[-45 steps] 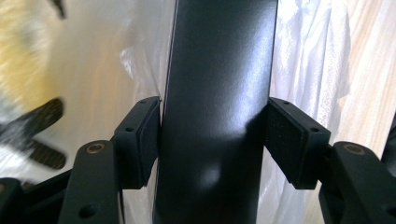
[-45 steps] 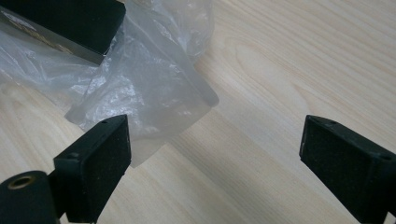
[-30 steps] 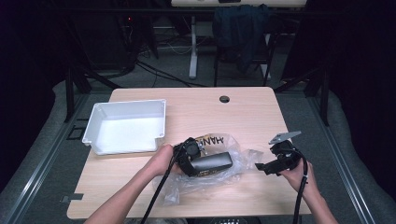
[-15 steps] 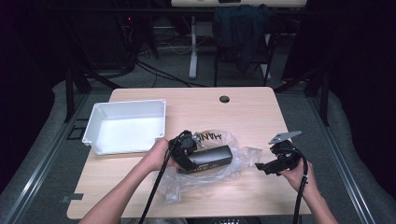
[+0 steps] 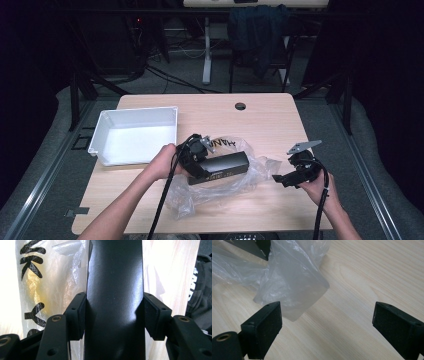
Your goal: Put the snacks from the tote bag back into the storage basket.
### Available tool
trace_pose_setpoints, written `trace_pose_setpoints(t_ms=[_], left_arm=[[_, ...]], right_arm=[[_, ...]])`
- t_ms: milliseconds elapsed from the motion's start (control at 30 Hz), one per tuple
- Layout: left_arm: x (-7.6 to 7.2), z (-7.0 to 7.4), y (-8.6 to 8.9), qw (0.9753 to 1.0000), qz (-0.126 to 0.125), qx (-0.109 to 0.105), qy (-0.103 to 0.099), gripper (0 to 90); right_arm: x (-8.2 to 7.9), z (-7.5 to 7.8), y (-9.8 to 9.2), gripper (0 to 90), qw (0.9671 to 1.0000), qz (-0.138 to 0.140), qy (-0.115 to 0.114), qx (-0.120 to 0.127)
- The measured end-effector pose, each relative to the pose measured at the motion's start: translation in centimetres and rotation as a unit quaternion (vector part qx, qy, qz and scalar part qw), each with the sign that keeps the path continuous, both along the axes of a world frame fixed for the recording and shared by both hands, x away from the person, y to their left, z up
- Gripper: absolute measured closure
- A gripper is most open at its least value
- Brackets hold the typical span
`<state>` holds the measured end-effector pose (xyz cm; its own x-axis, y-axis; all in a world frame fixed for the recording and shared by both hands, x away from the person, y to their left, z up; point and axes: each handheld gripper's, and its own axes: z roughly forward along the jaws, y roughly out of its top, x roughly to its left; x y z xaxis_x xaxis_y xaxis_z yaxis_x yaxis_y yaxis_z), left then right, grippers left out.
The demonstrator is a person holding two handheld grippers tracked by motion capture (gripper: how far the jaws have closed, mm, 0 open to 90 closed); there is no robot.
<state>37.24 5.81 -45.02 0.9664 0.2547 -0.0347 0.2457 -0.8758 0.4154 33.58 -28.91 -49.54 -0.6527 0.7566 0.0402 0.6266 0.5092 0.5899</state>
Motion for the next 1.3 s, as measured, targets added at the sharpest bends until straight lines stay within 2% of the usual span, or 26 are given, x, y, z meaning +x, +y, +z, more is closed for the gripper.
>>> trace_pose_setpoints(t_ms=[200, 267, 367, 400, 467, 500, 633, 700, 733, 800, 833, 933, 967, 1000, 1133, 1300], left_arm=[[0.0, 1.0, 0.2, 0.9999, -0.006, -0.013, 0.002, 43.2], [0.1, 1.3, 0.3, 0.9998, -0.009, -0.019, 0.003, 43.2], [0.2, 1.4, 0.3, 0.9995, -0.009, -0.029, 0.006, 43.1], [0.3, 1.4, 0.4, 0.9996, -0.009, -0.027, 0.006, 43.1], [0.4, 1.4, 0.5, 0.9995, -0.01, -0.03, 0.008, 43.1], [0.3, 1.4, 0.6, 0.9993, -0.009, -0.033, 0.012, 43.1], [0.4, 1.6, 1.2, 0.9988, -0.01, -0.046, 0.015, 43.2], [0.4, 1.6, 1.5, 0.9986, -0.011, -0.05, 0.016, 43.1], [0.4, 1.7, 1.6, 0.9984, -0.01, -0.052, 0.019, 43.1], [0.3, 1.8, 1.9, 0.9981, -0.012, -0.057, 0.02, 43.1], [0.3, 1.8, 2.1, 0.9979, -0.015, -0.058, 0.023, 43.1], [0.3, 1.9, 2.4, 0.9976, -0.007, -0.064, 0.024, 43.1], [0.3, 2.0, 2.6, 0.9975, -0.008, -0.066, 0.025, 43.1], [0.3, 2.0, 2.7, 0.9971, -0.006, -0.071, 0.027, 43.1], [0.2, 2.1, 3.0, 0.9965, -0.01, -0.078, 0.031, 43.1], [0.2, 1.8, 3.2, 0.9972, -0.014, -0.066, 0.031, 43.1]], right_arm=[[-0.1, 0.6, 1.2, 11.0, 0.9996, 0.017, 0.004, 0.023], [0.1, 0.6, 1.6, 26.8, 0.9995, 0.015, 0.004, 0.026], [0.4, 0.6, 2.3, 62.2, 0.9996, 0.007, 0.003, 0.025], [0.5, 0.5, 2.4, 71.5, 0.9997, 0.009, 0.007, 0.023], [0.6, 0.2, 2.8, 86.1, 0.9999, 0.002, 0.003, 0.015], [0.7, 0.1, 2.9, 89.4, 1.0, 0.001, 0.0, 0.01], [1.0, -0.5, 3.2, 90.0, 0.9997, -0.006, 0.006, -0.022], [1.0, -0.6, 3.2, 90.0, 0.9989, -0.019, 0.002, -0.043], [1.1, -0.7, 3.1, 90.0, 0.9987, -0.027, 0.004, -0.042], [1.3, -0.8, 2.7, 90.0, 0.9975, -0.038, 0.006, -0.06], [1.3, -0.8, 2.6, 90.0, 0.9971, -0.049, 0.008, -0.057], [1.5, -1.0, 2.1, 90.0, 0.9952, -0.069, 0.008, -0.069], [1.7, -1.0, 1.8, 90.0, 0.9945, -0.072, 0.016, -0.074], [1.7, -1.1, 1.7, 90.0, 0.9936, -0.08, 0.011, -0.079], [1.9, -1.2, 0.9, 90.0, 0.992, -0.093, 0.015, -0.084], [2.1, -1.5, 0.7, 90.0, 0.9886, -0.104, 0.013, -0.108]])
